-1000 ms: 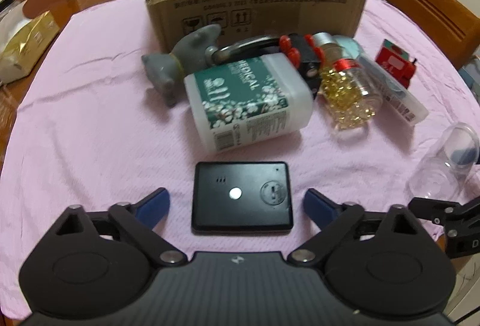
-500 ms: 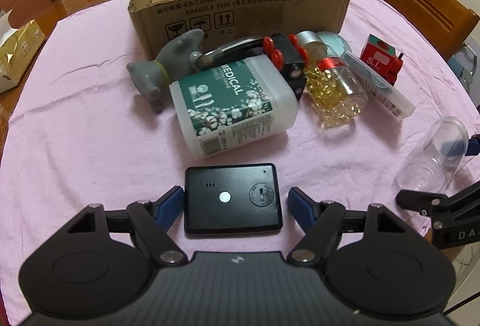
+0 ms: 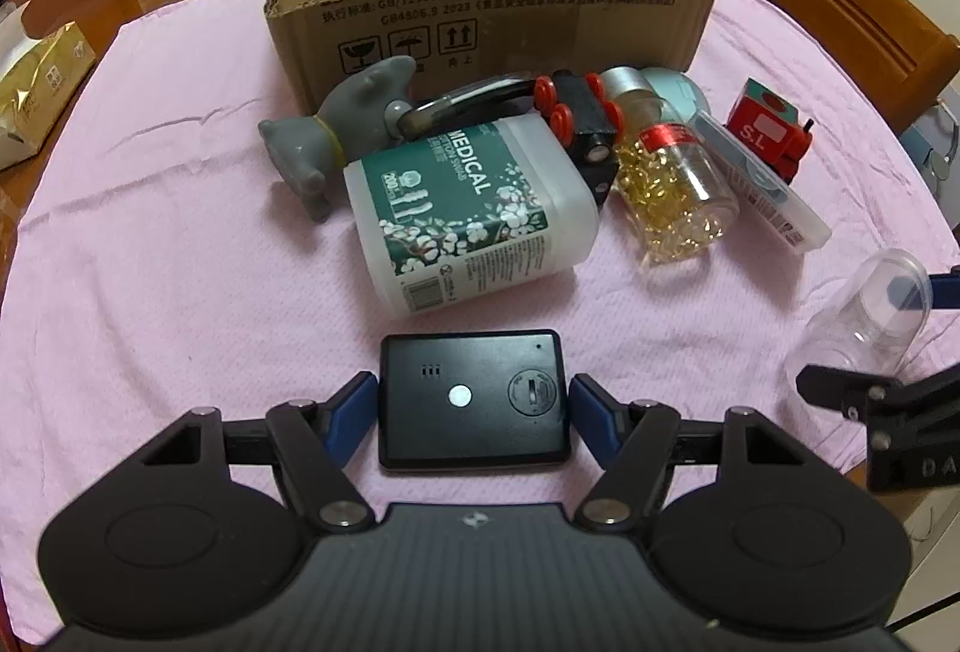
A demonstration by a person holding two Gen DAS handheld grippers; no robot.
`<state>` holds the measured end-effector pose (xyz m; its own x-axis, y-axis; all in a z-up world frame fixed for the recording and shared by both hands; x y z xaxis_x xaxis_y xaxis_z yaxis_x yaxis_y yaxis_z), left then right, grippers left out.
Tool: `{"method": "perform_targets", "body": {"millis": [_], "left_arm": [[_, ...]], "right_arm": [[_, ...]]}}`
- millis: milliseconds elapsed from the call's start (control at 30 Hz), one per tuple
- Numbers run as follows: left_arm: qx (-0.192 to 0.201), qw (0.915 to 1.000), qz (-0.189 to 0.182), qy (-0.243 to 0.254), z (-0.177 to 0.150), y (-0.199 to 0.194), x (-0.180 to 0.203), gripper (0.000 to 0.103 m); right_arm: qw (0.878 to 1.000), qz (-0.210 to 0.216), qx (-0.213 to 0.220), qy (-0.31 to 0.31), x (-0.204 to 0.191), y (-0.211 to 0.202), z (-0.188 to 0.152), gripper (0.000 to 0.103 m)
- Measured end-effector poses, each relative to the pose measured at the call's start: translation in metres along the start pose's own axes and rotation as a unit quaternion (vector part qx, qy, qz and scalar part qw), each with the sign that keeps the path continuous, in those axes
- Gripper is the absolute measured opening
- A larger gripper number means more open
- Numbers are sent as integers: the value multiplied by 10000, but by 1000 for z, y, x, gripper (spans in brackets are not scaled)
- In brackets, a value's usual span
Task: Organize rigid objects
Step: 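Close the left gripper on the black device while the right holds the jar, then carry the black device and jar over the box, open the left gripper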
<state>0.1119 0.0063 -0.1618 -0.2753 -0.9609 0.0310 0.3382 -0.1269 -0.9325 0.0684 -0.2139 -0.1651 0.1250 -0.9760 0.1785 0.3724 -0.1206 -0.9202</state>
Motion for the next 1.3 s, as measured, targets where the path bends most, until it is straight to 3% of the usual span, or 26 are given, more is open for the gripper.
{"method": "perform_targets", "body": {"millis": [33, 433, 733, 1067, 1300], "left_arm": [[21, 10000, -11, 37, 0, 0, 1, 69], [11, 9987, -146, 487, 1, -13, 4, 69], [55, 9960, -333, 830, 16, -48, 2, 69], [499, 9916, -432, 1109, 73, -89, -6, 69], [690, 9883, -504, 1262, 126, -87, -21, 69]], "right_arm": [[10000, -45, -28, 22, 1, 0, 0, 93], [9996, -21, 51, -259, 5, -13, 6, 93], [9982, 166, 218, -530, 10, -38, 20, 93], [9923, 551, 792, -772, 9, -75, 78, 93], [9902, 591, 1060, -690, 3, -82, 123, 93]]}}
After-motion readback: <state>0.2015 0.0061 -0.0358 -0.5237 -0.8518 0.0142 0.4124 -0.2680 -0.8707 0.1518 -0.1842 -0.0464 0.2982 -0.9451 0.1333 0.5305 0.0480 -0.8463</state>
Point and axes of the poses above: each gripper's, at about its wrist camera, not at the fingertips, and y roughly the way its jaws point, x to its right, z to its top, the point moved 3 cm from there along y, roughly the way its jaws point, and after that the axes turned 7 degrees about -x, right-handed, at the moved point
